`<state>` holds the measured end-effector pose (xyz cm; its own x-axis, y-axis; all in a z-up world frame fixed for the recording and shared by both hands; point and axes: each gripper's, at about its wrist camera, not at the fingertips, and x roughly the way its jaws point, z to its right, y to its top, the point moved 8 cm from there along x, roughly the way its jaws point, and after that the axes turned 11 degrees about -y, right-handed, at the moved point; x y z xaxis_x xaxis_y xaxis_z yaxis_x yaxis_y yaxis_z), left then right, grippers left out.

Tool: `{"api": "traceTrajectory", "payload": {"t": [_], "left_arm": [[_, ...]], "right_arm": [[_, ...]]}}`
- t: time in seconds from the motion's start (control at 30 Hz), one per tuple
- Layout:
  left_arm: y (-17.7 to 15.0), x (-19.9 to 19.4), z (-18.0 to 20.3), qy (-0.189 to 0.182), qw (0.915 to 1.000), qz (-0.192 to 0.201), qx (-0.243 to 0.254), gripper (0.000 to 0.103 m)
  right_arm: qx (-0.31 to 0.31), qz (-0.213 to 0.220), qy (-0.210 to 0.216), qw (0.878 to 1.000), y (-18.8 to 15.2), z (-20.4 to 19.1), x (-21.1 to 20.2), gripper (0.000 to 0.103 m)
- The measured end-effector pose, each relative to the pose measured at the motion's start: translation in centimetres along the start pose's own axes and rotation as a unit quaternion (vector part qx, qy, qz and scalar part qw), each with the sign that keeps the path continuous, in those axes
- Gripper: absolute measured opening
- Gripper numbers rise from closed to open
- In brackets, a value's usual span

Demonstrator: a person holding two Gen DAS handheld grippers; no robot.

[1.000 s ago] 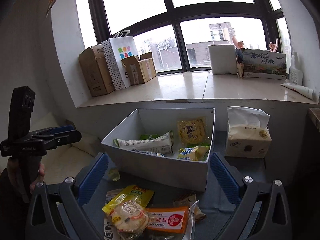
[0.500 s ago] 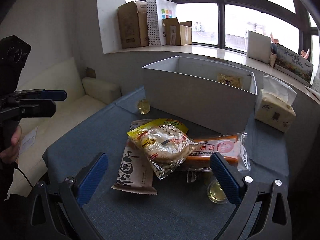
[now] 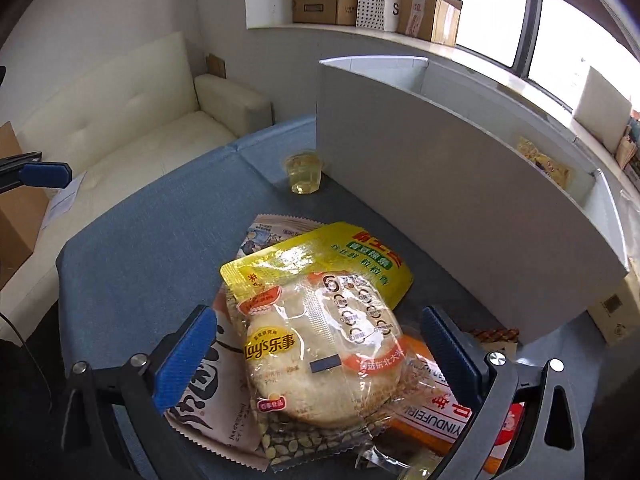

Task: Organize snacks
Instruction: 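Grasp the round bun in clear wrapping with the right gripper, then grasp the yellow pouch with the left gripper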

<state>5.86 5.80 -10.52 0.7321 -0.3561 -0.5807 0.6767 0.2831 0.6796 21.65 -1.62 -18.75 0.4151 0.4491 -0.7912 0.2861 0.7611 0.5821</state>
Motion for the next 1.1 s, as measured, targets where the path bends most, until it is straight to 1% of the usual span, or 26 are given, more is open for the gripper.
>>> {"api": "traceTrajectory", "payload": {"t": [0.03, 0.07, 0.1, 0.23, 0.33, 0.37, 0.43, 0.5, 0.57, 0.63, 0.7, 0.77, 0.83, 0.97, 1.0, 1.03, 1.1], "left_arm": [[-0.1, 0.1, -0.2, 0.002, 1.0000, -0.001, -0.001, 0.103], [-0.2, 0.1, -0.4, 0.005, 1.0000, -0.003, -0.003, 0.103], [-0.2, 0.3, -0.5, 0.007, 0.9999, -0.006, -0.005, 0.103], [-0.5, 0.9, -0.6, 0.014, 0.9998, -0.014, -0.004, 0.103], [-0.3, 1.7, -0.4, 0.013, 0.9997, -0.022, -0.006, 0.103], [-0.2, 2.1, -0.2, 0.011, 0.9996, -0.025, -0.006, 0.103], [0.0, 3.2, 0.2, 0.012, 0.9993, -0.035, 0.001, 0.103], [0.5, 4.6, 0.6, 0.019, 0.9987, -0.046, 0.006, 0.103], [1.2, 6.1, 1.2, 0.016, 0.9984, -0.052, 0.015, 0.103], [2.0, 7.8, 1.7, 0.021, 0.9975, -0.064, 0.020, 0.103], [2.9, 9.6, 2.2, 0.033, 0.9964, -0.070, 0.036, 0.103], [3.5, 11.7, 2.5, 0.033, 0.9944, -0.083, 0.057, 0.103], [4.1, 14.0, 2.1, 0.051, 0.9919, -0.104, 0.052, 0.103], [5.4, 18.4, 0.4, 0.083, 0.9884, -0.127, 0.002, 0.103], [5.7, 19.4, 0.0, 0.094, 0.9871, -0.130, -0.004, 0.103], [5.9, 20.4, -0.3, 0.108, 0.9850, -0.134, -0.004, 0.103], [5.9, 22.2, -1.4, 0.151, 0.9772, -0.149, -0.002, 0.103]], "right_arm": [[0.004, -0.008, -0.001, 1.000, -0.3, 0.1, 0.4, 0.102], [0.010, -0.012, -0.003, 1.000, -0.4, 0.2, 0.7, 0.090], [0.020, -0.011, -0.001, 1.000, -0.6, 0.3, 0.8, 0.087], [0.057, 0.017, -0.003, 0.998, -0.7, 0.9, -0.6, 0.084], [0.080, 0.043, -0.027, 0.996, -0.8, 1.6, -2.6, 0.084], [0.095, 0.057, -0.028, 0.993, -0.9, 2.0, -3.6, 0.084], [0.134, 0.088, -0.028, 0.987, -1.1, 2.9, -5.9, 0.084], [0.173, 0.107, -0.036, 0.978, -1.9, 3.9, -7.9, 0.084], [0.207, 0.117, -0.048, 0.970, -2.9, 4.9, -9.7, 0.084], [0.228, 0.122, -0.071, 0.963, -4.3, 5.7, -11.3, 0.084], [0.253, 0.125, -0.094, 0.955, -5.8, 6.6, -12.8, 0.084], [0.281, 0.131, -0.096, 0.946, -7.3, 7.5, -14.1, 0.084], [0.304, 0.136, -0.094, 0.938, -8.8, 8.1, -15.2, 0.084], [0.323, 0.138, -0.105, 0.930, -10.6, 8.4, -16.3, 0.084], [0.326, 0.140, -0.106, 0.929, -10.9, 8.4, -16.4, 0.084], [0.327, 0.141, -0.104, 0.928, -11.0, 8.3, -16.5, 0.084], [0.326, 0.140, -0.103, 0.929, -11.2, 7.9, -16.5, 0.084]]}}
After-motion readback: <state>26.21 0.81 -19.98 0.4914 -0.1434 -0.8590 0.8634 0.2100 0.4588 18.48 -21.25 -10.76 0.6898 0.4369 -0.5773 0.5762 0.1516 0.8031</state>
